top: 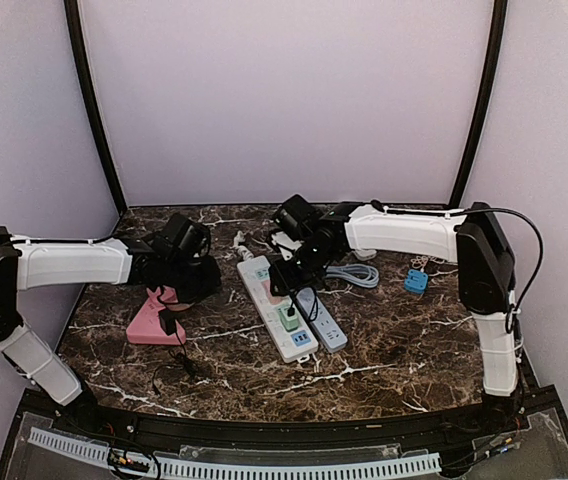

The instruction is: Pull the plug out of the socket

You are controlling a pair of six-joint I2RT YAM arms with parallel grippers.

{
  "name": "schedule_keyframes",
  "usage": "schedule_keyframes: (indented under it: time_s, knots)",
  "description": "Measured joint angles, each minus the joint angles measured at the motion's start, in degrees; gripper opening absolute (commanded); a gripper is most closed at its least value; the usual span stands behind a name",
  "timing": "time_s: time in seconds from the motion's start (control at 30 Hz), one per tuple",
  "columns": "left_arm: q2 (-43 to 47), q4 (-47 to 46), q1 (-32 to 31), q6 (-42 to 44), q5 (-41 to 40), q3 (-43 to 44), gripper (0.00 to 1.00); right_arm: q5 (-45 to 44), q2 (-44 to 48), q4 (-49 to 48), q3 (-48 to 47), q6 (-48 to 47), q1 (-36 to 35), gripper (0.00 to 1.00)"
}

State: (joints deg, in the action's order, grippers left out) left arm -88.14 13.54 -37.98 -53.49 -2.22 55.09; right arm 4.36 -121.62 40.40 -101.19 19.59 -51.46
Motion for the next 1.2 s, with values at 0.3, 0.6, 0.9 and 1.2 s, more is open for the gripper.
schedule_keyframes:
  time_s: [0.3,0.6,0.9,1.2]
  knots:
    - [-4.2,0.3,0.3,1.8,1.2,5.3,0.03,0.1,-1.4,0.0,-2.6,0.0,0.3,0.57]
    - [-11.4,-2.2,1.8,2.9,7.7,12.8,0.03,-1.0,-4.0,0.3,-6.8,-0.2,0.2,0.54]
    - [-21.4,-9.1,3.3,1.6,17.7,15.4,0.00,-3.0,-5.4,0.9,-7.8,-0.2,-0.9,0.51]
    - [-24.8,-12.4,3.4,0.8,22.1,16.2,0.00,-4.9,-7.1,2.3,-9.5,0.2,-2.1,0.36]
